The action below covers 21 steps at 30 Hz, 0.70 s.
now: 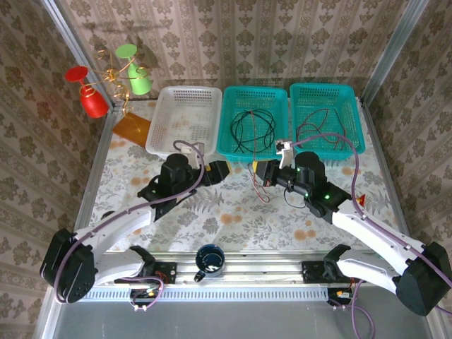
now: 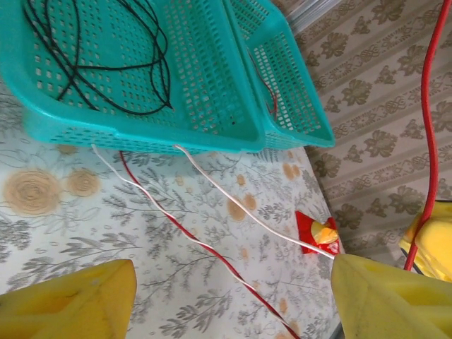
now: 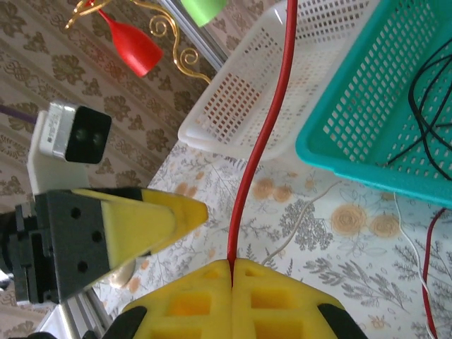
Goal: Untangle the cables
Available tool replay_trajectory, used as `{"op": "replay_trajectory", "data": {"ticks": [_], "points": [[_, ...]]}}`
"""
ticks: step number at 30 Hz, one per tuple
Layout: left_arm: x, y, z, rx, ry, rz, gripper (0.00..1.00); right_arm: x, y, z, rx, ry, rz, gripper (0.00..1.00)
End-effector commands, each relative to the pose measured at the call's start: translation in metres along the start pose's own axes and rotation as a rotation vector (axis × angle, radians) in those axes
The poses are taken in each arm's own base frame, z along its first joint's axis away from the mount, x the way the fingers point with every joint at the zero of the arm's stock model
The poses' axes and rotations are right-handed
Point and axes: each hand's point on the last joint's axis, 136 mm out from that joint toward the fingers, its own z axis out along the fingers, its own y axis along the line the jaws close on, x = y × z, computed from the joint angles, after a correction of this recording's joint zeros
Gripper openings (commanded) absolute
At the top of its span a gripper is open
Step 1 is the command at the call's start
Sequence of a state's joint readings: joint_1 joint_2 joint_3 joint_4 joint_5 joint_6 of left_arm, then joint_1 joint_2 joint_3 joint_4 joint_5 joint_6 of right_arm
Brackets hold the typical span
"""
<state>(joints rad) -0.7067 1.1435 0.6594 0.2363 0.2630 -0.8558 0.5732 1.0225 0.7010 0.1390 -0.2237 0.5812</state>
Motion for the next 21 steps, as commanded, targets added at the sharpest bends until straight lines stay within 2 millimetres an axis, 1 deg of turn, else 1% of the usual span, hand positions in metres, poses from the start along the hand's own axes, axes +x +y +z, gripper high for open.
{"op": "replay_trajectory", "data": {"ticks": [1,3,7,9,12,16,19,21], "points": [[-0.007,-0.016,0.008,0.065,-0.051,-0.056,0.74,-0.032,0.013,-0.001,-0.030,-0.101,-0.010,0.00],[-0.005,-0.024,0.013,0.102,-0.055,-0.083,0.74,-0.035,0.014,-0.001,-0.036,-0.110,-0.012,0.00],[-0.006,-0.035,0.023,0.161,-0.071,-0.170,0.75,-0.035,0.014,0.001,-0.042,-0.111,-0.013,0.00],[-0.008,-0.041,0.029,0.190,-0.078,-0.184,0.75,-0.035,0.016,0.003,-0.052,-0.110,-0.012,0.00],[-0.003,-0.043,0.041,0.199,-0.056,-0.196,0.75,-0.033,0.018,0.005,-0.068,-0.097,-0.005,0.00],[0.003,-0.038,0.060,0.212,-0.042,-0.239,0.72,-0.031,0.023,0.005,-0.095,-0.088,-0.006,0.00],[-0.002,-0.043,0.069,0.273,-0.066,-0.248,0.62,-0.031,0.022,0.002,-0.094,-0.094,-0.011,0.00],[-0.004,-0.046,0.075,0.284,-0.067,-0.235,0.52,-0.029,0.021,0.000,-0.089,-0.087,-0.016,0.00]]}}
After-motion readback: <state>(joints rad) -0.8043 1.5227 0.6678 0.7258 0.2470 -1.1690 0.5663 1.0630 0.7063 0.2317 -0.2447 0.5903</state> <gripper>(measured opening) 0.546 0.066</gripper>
